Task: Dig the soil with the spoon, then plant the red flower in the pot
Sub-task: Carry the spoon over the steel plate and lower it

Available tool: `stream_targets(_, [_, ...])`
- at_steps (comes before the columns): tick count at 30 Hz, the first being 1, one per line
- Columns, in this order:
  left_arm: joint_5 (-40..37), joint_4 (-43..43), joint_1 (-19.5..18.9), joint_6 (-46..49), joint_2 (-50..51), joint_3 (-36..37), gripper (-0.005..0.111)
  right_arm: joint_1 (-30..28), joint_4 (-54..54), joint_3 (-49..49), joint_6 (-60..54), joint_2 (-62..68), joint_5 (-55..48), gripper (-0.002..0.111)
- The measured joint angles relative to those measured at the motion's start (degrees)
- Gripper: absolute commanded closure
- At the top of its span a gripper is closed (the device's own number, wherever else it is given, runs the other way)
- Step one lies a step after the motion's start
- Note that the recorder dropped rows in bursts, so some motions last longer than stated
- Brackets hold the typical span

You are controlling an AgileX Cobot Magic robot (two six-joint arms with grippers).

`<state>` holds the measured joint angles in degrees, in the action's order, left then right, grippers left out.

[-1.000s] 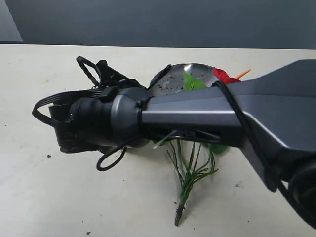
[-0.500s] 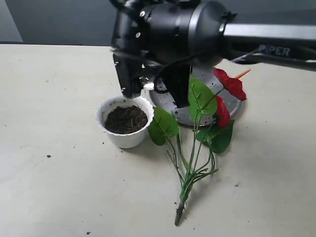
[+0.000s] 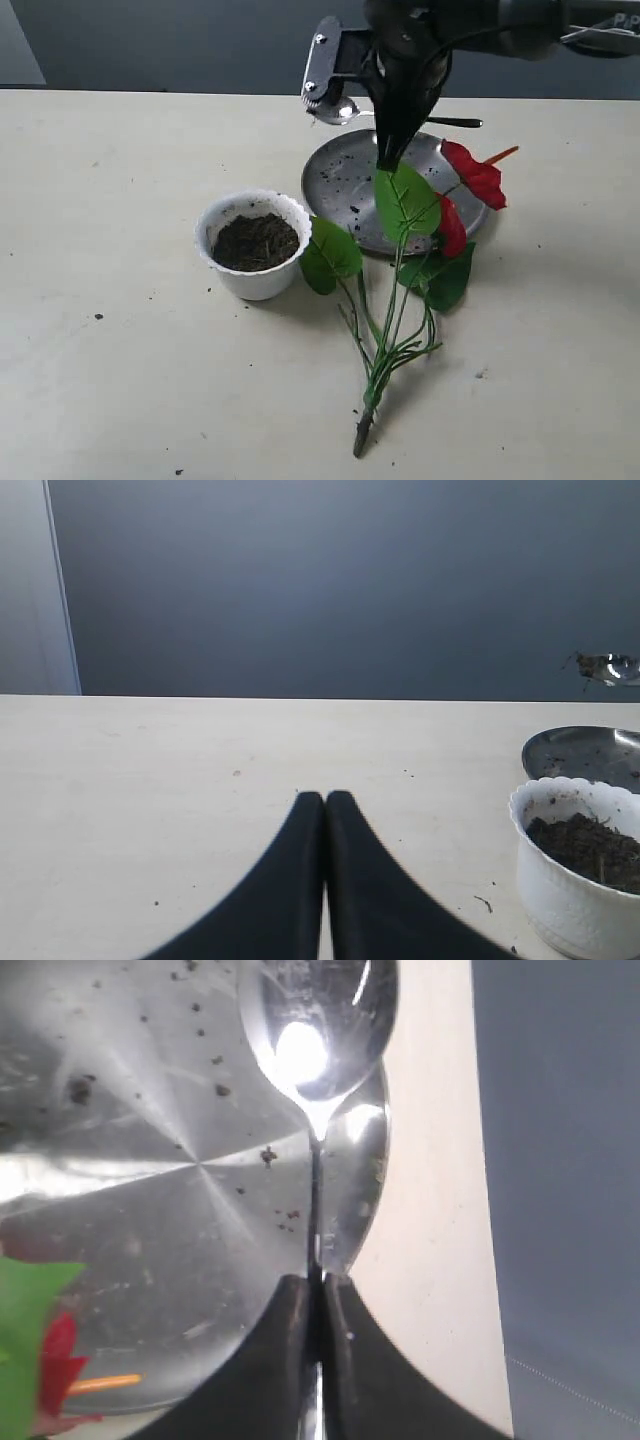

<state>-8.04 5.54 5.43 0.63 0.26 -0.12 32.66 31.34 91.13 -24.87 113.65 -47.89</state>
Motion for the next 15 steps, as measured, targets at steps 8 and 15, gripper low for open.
stream_targets(8, [0.0,0.0,0.0,0.0,0.0,0.0,0.106,-5.4,-0.11,0.0,1.28,0.0,4.13,0.109])
stream_targets(15, [0.0,0.0,0.0,0.0,0.0,0.0,0.106,-6.51,-1.44,0.0,1.32,2.51,6.43,0.109])
